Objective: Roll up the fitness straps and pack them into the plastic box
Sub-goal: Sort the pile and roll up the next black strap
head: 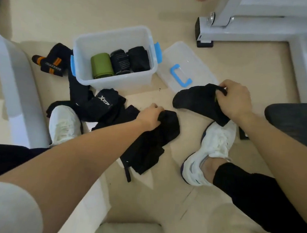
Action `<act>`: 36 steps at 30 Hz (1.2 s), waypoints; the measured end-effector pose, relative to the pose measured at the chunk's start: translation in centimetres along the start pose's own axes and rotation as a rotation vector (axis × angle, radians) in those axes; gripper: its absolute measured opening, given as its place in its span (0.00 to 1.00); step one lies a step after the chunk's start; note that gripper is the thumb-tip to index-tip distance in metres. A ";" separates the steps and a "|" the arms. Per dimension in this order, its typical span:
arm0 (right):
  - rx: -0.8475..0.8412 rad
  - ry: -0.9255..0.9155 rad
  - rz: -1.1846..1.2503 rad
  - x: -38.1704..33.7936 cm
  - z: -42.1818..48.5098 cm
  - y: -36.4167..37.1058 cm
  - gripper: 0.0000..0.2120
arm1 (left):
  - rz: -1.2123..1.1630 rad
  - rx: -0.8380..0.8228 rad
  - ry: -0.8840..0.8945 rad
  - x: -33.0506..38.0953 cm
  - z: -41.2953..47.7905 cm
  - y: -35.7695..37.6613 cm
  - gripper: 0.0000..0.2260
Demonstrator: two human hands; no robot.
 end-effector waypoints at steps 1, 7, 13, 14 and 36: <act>0.012 0.006 0.008 0.0 0.0 0.0 0.09 | -0.016 0.025 0.002 -0.6 0.2 -0.4 0.21; -0.478 -0.116 -0.081 -1.4 -0.1 1.3 0.06 | -0.195 0.352 0.109 -2.8 -1.4 -6.7 0.11; -0.663 -0.095 0.225 -3.0 -1.2 2.4 0.06 | 0.103 0.319 0.429 -4.6 -5.3 -10.5 0.11; -0.686 -0.064 0.276 -3.0 -1.2 2.5 0.07 | 0.150 0.288 0.457 -5.2 -5.8 -10.5 0.11; -0.613 -0.208 0.205 -5.9 -8.3 8.6 0.11 | -0.619 0.000 -0.154 -8.2 -13.4 1.2 0.08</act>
Point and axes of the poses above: each hand's wrist, its own z-axis towards the middle knuckle, its own y-axis out of the palm, x = y × z, the point moved 1 cm from there along z, towards the middle knuckle, and after that the axes turned 12 degrees about -z, right-handed, at the moved point
